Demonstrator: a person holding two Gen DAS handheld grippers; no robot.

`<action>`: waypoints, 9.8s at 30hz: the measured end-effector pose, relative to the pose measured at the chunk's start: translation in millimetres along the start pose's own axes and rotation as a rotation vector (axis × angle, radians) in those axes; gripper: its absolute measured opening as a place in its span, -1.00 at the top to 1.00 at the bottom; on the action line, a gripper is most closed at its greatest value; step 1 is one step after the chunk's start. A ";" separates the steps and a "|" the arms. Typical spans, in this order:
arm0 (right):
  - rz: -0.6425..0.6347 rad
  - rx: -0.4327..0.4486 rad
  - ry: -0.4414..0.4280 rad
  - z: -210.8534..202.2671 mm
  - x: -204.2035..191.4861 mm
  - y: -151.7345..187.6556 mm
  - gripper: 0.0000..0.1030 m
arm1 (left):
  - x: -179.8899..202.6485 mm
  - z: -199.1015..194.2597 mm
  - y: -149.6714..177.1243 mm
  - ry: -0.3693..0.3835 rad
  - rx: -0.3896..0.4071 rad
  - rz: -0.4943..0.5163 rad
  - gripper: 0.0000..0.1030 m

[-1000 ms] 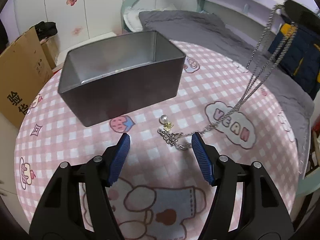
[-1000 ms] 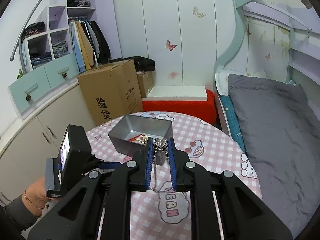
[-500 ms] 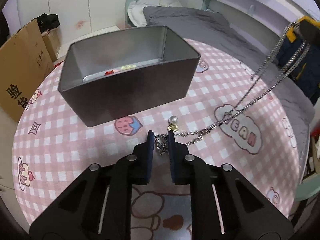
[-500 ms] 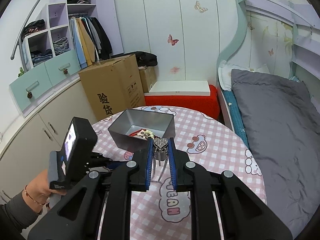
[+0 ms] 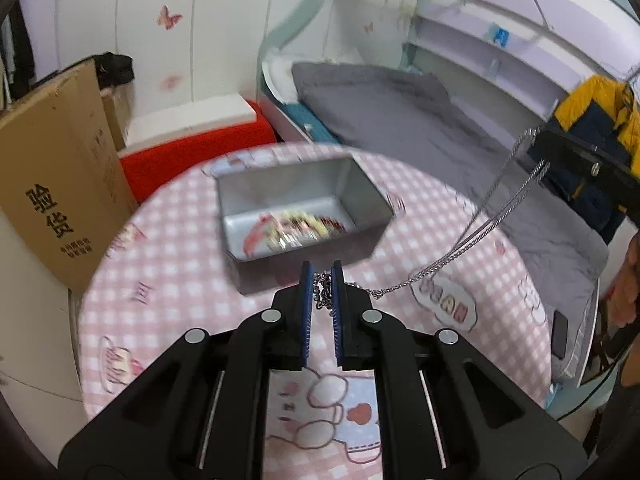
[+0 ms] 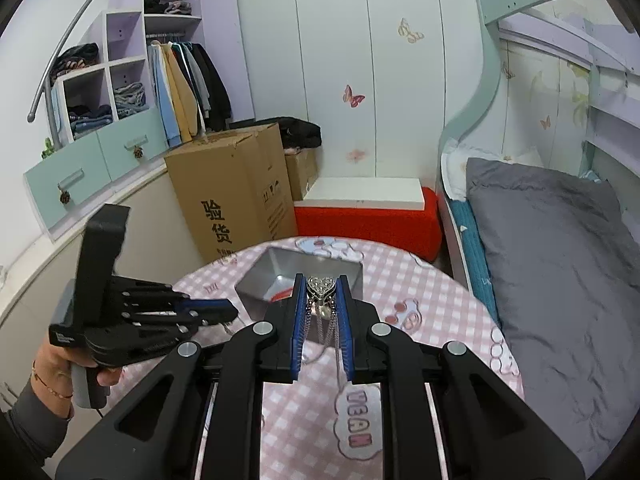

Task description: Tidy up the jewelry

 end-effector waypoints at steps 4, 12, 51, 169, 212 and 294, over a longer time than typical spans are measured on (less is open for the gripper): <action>-0.013 0.022 -0.003 5.9 -7.6 -23.8 0.75 | -9.3 -14.1 -25.2 -0.021 0.044 -0.017 0.83; -0.050 0.064 -0.001 27.9 -21.8 -65.5 0.75 | -19.7 -2.7 -48.4 -0.039 0.044 -0.020 0.83; 0.089 -0.149 -0.017 98.0 5.4 17.6 0.72 | -22.1 38.5 -29.2 -0.127 0.000 -0.005 -0.12; 0.172 -0.062 0.111 79.2 18.7 29.9 -0.32 | -43.5 31.9 -4.8 -0.184 0.003 -0.070 -0.08; -0.058 0.374 0.301 -182.8 -149.7 106.9 -0.83 | 81.8 -274.8 136.1 -0.378 0.583 0.000 -0.86; -0.089 0.483 0.362 -240.3 -181.5 126.7 -0.84 | 110.9 -335.5 163.4 -0.422 0.761 0.010 -0.87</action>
Point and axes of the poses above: each gripper's, at about its wrist camera, not at the fingertips, and z roughly the way its jaws point, x to its right, y to its underside, the point moved 8 cm from there along z, roughly the way its jaws point, and after that the axes turned 3 degrees about -y, right-handed, at the moved point
